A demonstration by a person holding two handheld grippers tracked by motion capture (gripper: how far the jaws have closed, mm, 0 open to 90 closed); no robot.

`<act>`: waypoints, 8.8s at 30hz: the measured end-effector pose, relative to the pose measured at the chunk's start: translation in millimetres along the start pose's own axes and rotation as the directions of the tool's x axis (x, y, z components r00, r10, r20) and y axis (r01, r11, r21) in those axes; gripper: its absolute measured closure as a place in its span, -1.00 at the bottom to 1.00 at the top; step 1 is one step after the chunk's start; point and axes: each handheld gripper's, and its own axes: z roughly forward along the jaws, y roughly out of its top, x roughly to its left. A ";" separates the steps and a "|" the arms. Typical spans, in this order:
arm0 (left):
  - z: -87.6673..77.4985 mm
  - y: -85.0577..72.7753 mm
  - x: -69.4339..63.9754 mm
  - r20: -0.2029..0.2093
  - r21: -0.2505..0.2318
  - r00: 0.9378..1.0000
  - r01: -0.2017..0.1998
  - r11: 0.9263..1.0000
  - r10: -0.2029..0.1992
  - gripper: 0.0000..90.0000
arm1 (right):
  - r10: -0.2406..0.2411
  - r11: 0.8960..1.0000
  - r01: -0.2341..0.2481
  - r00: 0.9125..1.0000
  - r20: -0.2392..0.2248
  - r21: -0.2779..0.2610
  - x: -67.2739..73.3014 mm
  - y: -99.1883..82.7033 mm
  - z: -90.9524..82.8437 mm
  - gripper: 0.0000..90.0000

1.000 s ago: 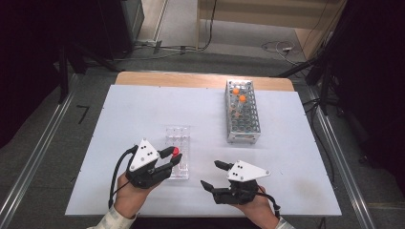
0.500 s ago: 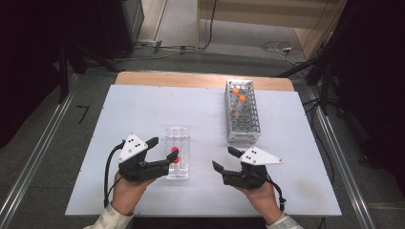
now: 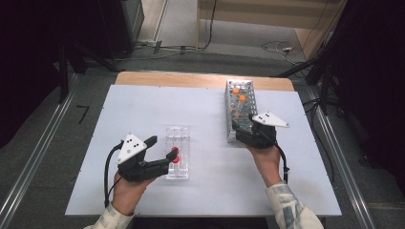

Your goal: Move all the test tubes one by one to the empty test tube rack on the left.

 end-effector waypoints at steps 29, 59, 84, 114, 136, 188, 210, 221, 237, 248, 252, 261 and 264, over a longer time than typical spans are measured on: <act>-0.7 0.3 -0.5 0.001 -0.006 1.000 -0.009 1.000 0.009 -0.57 | 0.066 0.992 -0.089 0.973 0.219 0.094 -16.5 16.5 80.1 0.42; -1.9 0.5 -0.9 0.002 -0.012 1.000 -0.004 1.000 0.004 -0.56 | 0.077 0.994 -0.095 0.965 0.252 0.060 -13.5 26.3 75.5 0.60; -2.3 1.0 -5.0 0.001 -0.019 1.000 -0.008 1.000 0.008 -0.56 | -0.010 0.998 0.010 1.000 0.011 -0.057 3.6 35.4 -22.5 0.60; 33.4 6.3 -76.4 0.311 0.012 0.940 -0.150 0.989 0.139 -0.01 | -0.224 0.962 0.268 0.893 -0.391 0.061 92.7 -38.9 -82.9 0.60; 44.4 10.2 -73.7 0.303 0.009 0.940 -0.169 0.986 0.159 0.56 | -0.218 0.965 0.260 0.880 -0.423 0.044 98.7 -37.4 -84.6 0.18; -44.5 52.5 -6.2 0.172 -0.111 0.983 -0.050 0.993 0.069 0.56 | -0.165 0.961 0.242 0.890 -0.425 0.134 85.4 -49.6 -71.2 -0.32; -42.1 38.4 18.8 0.097 -0.085 0.995 -0.027 0.996 0.035 0.56 | -0.158 0.962 0.235 0.894 -0.420 0.139 84.4 -50.4 -70.9 -0.32; -21.2 19.6 21.6 0.094 -0.064 0.995 -0.029 0.998 0.035 0.56 | -0.156 0.961 0.235 0.895 -0.418 0.143 84.3 -51.1 -70.4 -0.32; -6.7 7.9 16.4 0.082 -0.044 0.995 -0.060 0.997 0.064 0.56 | -0.158 0.961 0.237 0.894 -0.420 0.142 84.6 -51.3 -70.3 -0.32; 2.3 -1.9 15.1 0.063 -0.008 0.994 -0.086 0.996 0.087 0.56 | -0.164 0.960 0.243 0.893 -0.420 0.142 85.0 -51.7 -70.1 -0.32; 4.7 -5.3 15.7 0.063 0.009 0.994 -0.085 0.996 0.084 0.56 | -0.164 0.959 0.243 0.893 -0.420 0.143 85.1 -52.0 -70.0 -0.32; 7.8 -7.9 17.6 0.086 0.027 0.995 -0.062 0.998 0.060 0.47 | -0.165 0.959 0.245 0.892 -0.420 0.143 85.4 -52.2 -70.0 -0.32; 6.3 -7.0 18.0 0.085 0.024 0.995 -0.058 0.998 0.056 0.44 | -0.164 0.959 0.244 0.893 -0.420 0.143 85.2 -52.2 -70.0 -0.32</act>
